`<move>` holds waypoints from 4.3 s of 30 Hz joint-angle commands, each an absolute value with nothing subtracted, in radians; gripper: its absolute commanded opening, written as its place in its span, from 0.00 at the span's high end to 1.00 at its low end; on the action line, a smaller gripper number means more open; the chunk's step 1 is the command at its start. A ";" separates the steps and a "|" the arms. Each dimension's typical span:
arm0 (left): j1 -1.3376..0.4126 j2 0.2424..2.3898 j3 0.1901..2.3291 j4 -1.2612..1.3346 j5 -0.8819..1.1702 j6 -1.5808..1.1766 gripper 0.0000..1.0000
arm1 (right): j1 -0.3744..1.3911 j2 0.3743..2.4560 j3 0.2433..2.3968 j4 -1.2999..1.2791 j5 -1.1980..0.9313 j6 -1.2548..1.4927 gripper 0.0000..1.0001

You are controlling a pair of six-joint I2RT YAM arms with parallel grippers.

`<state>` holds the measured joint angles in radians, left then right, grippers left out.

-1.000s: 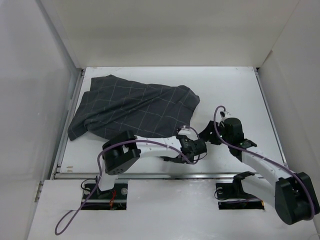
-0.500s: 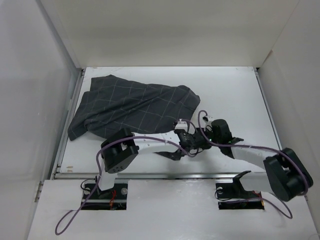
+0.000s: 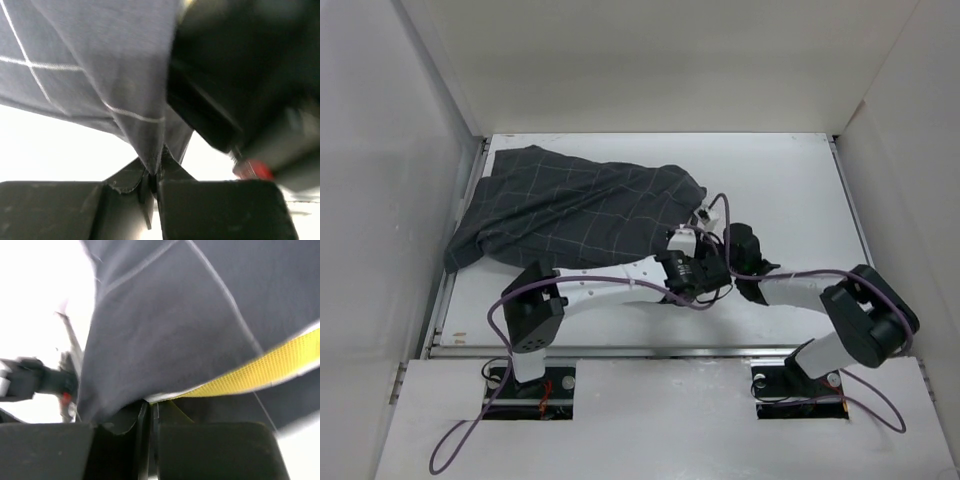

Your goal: Put the pillow into the pillowcase

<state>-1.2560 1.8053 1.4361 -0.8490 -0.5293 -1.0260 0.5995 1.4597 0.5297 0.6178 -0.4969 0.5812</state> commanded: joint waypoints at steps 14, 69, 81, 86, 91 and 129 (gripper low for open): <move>-1.470 1.718 1.753 -0.591 -0.209 -0.551 1.00 | 0.752 1.775 0.661 1.500 -0.385 0.931 1.00; -0.290 1.365 1.285 -0.560 -0.319 -0.565 0.00 | 0.442 1.537 0.933 -0.106 0.177 0.620 0.19; -0.175 1.428 1.247 -0.508 -0.224 -0.541 0.00 | 0.243 1.591 0.985 -0.029 0.085 0.504 1.00; -0.153 1.437 1.217 -0.459 -0.202 -0.541 0.00 | 0.233 1.529 0.982 -0.008 -0.108 0.355 1.00; -0.134 1.477 1.181 -0.430 -0.158 -0.541 0.00 | 0.233 1.508 0.927 0.083 -0.362 0.218 0.40; -0.028 1.684 1.126 -0.285 0.003 -0.522 0.00 | 0.006 1.869 1.407 -0.276 -0.103 0.081 0.59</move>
